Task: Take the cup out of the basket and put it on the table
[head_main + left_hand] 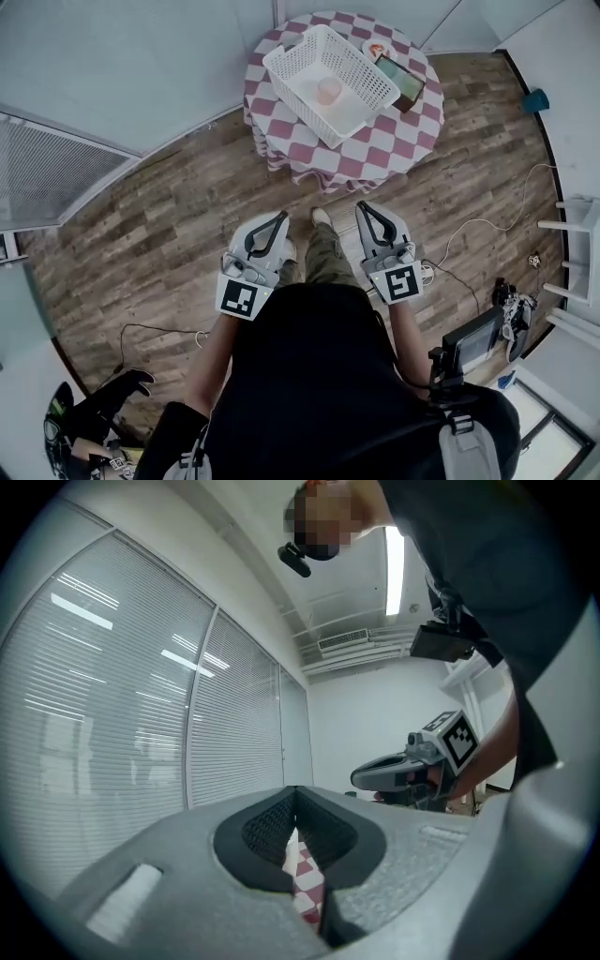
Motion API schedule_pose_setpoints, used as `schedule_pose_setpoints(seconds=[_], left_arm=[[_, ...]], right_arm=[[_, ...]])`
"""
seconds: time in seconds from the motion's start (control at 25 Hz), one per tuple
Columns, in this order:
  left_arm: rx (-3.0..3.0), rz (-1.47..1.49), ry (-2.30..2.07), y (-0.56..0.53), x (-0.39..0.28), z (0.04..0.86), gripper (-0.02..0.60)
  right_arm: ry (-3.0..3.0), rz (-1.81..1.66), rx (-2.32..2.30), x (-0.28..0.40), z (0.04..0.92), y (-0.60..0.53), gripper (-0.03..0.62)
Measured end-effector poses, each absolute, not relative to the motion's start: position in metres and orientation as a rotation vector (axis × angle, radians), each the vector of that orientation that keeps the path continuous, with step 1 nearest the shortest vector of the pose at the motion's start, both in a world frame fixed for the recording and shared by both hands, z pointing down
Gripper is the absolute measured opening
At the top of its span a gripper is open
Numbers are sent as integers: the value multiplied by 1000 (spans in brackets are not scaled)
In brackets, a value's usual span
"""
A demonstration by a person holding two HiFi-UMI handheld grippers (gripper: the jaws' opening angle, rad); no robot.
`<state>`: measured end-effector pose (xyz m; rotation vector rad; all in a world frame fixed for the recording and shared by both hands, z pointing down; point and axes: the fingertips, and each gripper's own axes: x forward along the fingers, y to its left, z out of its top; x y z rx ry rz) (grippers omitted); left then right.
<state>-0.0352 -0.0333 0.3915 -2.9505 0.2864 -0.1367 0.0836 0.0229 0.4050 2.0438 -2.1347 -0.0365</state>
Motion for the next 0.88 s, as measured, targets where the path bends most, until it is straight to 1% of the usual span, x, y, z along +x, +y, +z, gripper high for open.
schedule_pose_setpoints(seconds=[0.16,0.48,0.68,0.88], left_arm=[[-2966,-149,421,-54,-13,387,6],[-2975,-221,628,-93,5,392,6],[-2978,-230,792,-109,6,399,6],[-2954,-211,1012,-129,-8,403,6]], right_arm=[[-2206,18,1983,111,411,-10,12],[-2290,-33,1801,162,407,-85,14],[-2347,119,1619,191,428,-116,14],[-2311,131,1461,222,446,-147,18]])
